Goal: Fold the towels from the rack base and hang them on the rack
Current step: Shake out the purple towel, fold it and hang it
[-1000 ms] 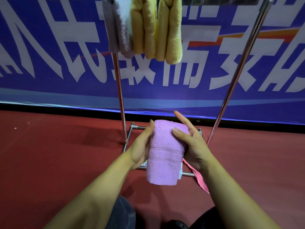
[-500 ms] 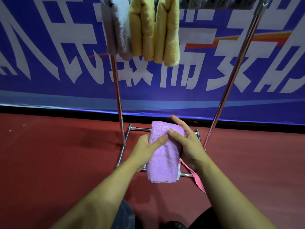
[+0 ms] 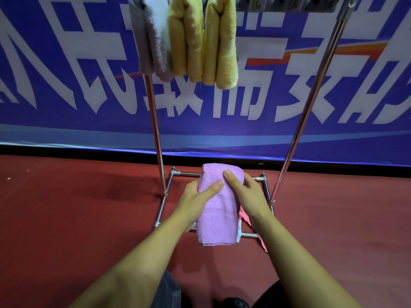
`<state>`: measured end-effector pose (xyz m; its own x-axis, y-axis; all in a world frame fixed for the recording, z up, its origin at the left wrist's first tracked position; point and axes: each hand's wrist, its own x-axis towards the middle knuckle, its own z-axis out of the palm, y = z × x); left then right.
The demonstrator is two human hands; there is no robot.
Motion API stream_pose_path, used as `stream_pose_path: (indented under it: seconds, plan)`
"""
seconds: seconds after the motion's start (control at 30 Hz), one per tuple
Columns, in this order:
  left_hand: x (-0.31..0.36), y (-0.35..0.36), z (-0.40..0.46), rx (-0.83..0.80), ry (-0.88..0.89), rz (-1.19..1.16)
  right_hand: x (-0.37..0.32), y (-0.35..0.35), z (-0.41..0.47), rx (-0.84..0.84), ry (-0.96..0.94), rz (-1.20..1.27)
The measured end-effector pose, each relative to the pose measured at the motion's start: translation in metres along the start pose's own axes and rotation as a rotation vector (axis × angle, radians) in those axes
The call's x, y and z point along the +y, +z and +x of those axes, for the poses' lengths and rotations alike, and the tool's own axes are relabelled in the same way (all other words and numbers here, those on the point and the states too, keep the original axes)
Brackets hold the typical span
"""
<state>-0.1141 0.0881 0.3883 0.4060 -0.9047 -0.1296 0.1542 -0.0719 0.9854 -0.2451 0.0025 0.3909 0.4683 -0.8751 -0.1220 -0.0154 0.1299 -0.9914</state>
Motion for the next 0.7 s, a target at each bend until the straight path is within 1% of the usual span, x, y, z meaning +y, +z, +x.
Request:
stream_pose_path:
  seconds: [0.07, 0.13, 0.2, 0.27, 0.33, 0.37, 0.43, 0.5, 0.6, 0.7]
  plan:
    - [0.001, 0.002, -0.001, -0.014, -0.013, -0.019, 0.0, -0.001, -0.001, -0.078, 0.025, 0.138]
    - [0.002, 0.005, -0.002, 0.007, -0.022, -0.035, 0.001, -0.001, 0.001, -0.046, -0.033, 0.159]
    - [0.004, 0.007, -0.001, 0.049, -0.016, 0.009, 0.003, 0.001, 0.001, 0.013, -0.104, 0.088]
    - [0.003, 0.01, -0.001, 0.078, 0.004, 0.086, 0.006, 0.005, 0.002, 0.082, -0.18, -0.032]
    - [0.001, 0.012, 0.001, 0.088, 0.024, 0.12, 0.008, 0.007, 0.002, 0.117, -0.195, -0.087]
    - [0.001, 0.012, 0.002, 0.094, 0.034, 0.127, 0.009, 0.008, 0.003, 0.1, -0.156, -0.083]
    - [0.001, 0.012, 0.003, 0.127, 0.046, 0.124, 0.012, 0.009, 0.003, 0.008, -0.058, -0.082]
    - [-0.001, 0.01, 0.006, 0.168, 0.032, 0.075, 0.015, 0.01, 0.002, -0.072, -0.016, -0.122]
    - [-0.002, 0.007, 0.012, 0.198, 0.017, -0.03, 0.014, 0.012, -0.001, -0.107, -0.008, -0.192]
    - [0.0, 0.005, 0.014, 0.215, 0.004, -0.076, 0.012, 0.01, 0.0, -0.122, -0.032, -0.233]
